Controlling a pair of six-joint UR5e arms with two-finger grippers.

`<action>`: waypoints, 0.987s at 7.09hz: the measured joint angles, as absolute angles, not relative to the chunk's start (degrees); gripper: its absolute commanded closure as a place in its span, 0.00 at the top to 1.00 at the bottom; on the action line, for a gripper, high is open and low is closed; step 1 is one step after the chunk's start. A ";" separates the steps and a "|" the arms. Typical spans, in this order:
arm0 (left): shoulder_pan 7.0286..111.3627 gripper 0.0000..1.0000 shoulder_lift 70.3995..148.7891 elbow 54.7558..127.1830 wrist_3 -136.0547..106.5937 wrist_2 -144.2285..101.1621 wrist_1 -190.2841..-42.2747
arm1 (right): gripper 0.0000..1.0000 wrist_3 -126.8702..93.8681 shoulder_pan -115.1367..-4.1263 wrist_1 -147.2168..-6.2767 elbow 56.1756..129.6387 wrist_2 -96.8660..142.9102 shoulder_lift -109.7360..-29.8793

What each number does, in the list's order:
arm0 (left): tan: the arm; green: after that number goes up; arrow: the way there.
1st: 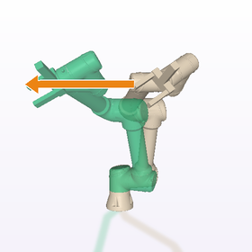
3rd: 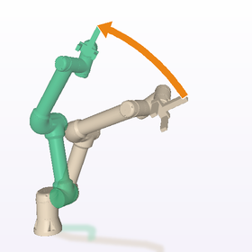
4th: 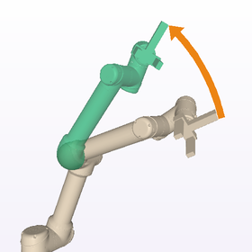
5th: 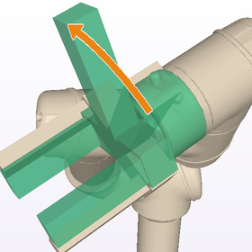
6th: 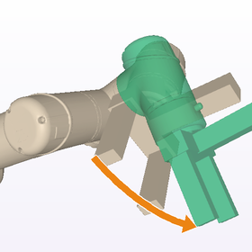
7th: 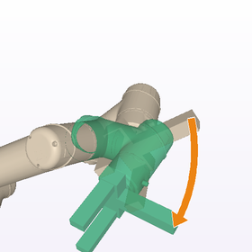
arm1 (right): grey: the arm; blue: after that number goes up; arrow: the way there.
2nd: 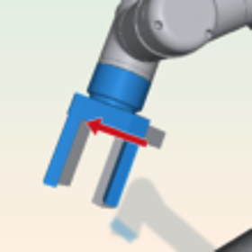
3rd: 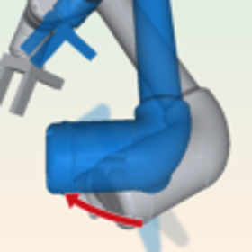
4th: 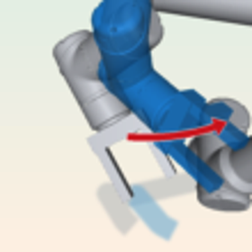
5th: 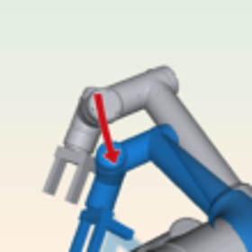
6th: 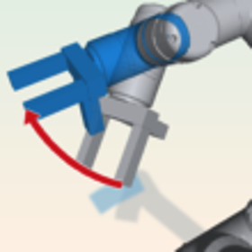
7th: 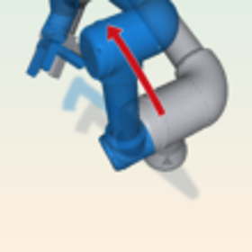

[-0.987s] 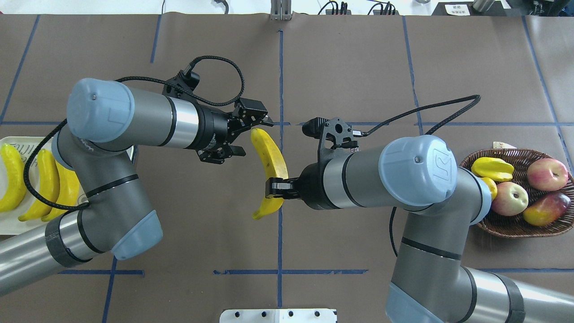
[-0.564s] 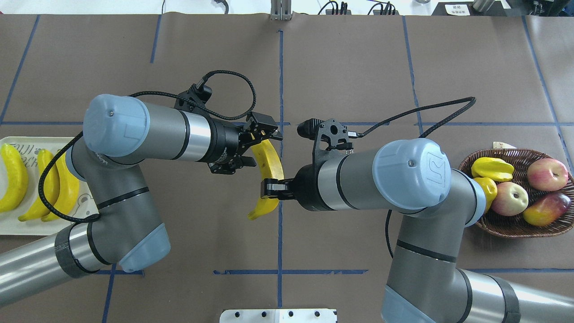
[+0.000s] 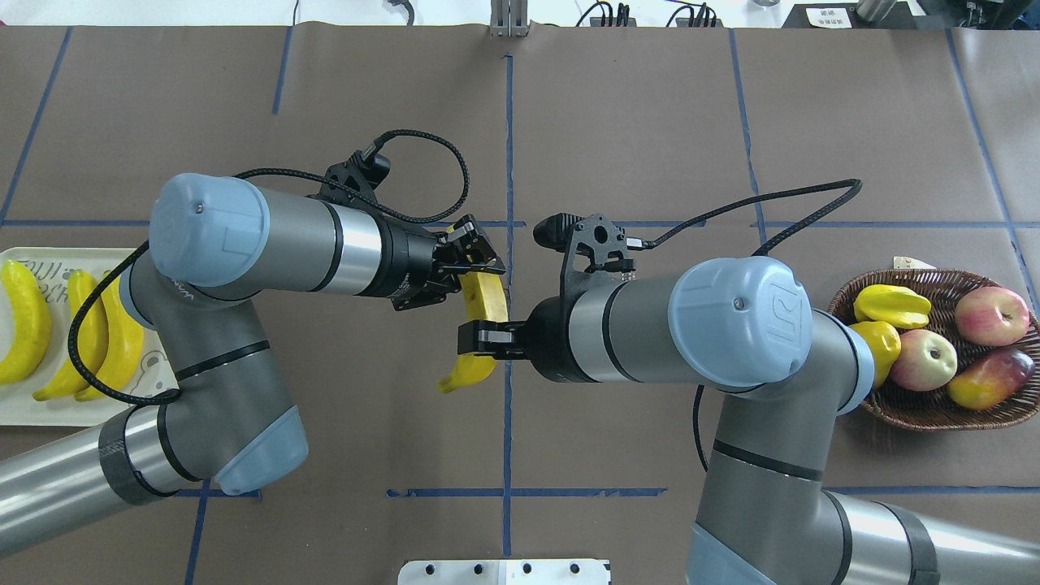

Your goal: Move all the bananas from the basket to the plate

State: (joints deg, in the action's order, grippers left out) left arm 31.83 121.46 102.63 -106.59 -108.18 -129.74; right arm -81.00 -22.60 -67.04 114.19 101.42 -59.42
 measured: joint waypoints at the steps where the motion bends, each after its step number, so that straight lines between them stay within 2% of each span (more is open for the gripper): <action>1: 31.90 0.00 121.44 102.65 -106.27 -108.21 -129.71 | 1.00 -81.16 -22.55 -67.05 114.36 101.19 -59.38; 4: 33.80 0.00 120.50 102.75 -105.43 -109.15 -125.22 | 1.00 -81.29 -23.23 -67.97 115.91 101.10 -59.77; 7: 40.64 0.00 112.14 106.54 -90.28 -112.67 -109.99 | 1.00 -81.28 -25.43 -71.68 118.14 101.08 -60.43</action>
